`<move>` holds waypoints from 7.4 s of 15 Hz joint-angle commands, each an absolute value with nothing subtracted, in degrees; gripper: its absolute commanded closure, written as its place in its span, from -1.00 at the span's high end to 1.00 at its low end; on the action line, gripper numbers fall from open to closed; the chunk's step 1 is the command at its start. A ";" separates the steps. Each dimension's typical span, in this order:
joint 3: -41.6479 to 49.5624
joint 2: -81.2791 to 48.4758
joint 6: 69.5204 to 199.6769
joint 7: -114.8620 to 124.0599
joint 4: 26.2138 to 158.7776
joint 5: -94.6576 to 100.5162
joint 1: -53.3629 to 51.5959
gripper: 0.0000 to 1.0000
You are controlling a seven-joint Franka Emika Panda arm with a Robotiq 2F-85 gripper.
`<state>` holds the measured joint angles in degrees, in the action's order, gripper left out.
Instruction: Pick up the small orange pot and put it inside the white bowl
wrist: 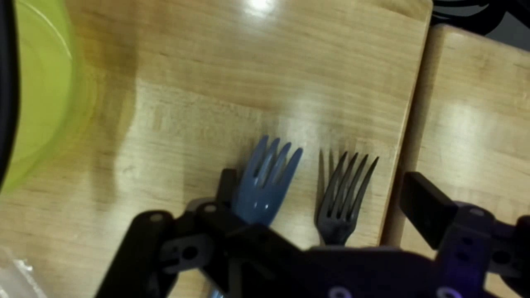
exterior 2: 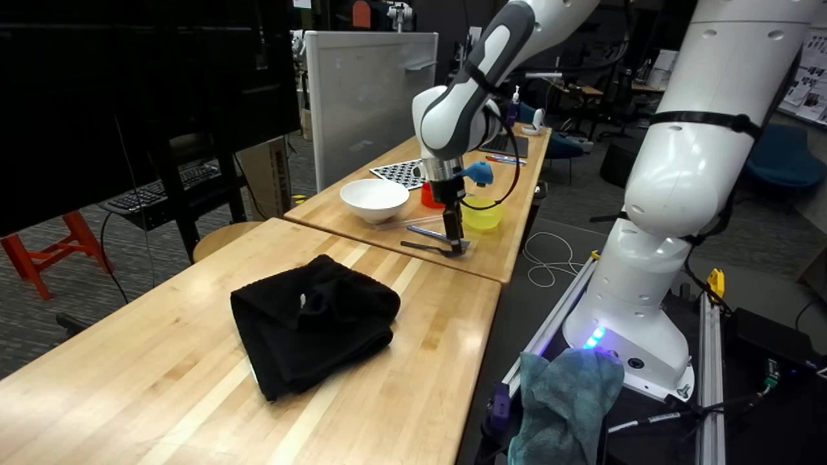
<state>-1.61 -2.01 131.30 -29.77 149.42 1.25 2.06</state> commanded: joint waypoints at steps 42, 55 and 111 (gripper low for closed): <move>-6.24 -11.60 124.95 -21.81 115.79 -6.07 -2.89 1.00; -1.54 -11.85 129.66 -20.39 110.43 -0.07 1.08 1.00; 4.56 -28.93 138.22 -32.65 110.10 6.62 15.14 0.19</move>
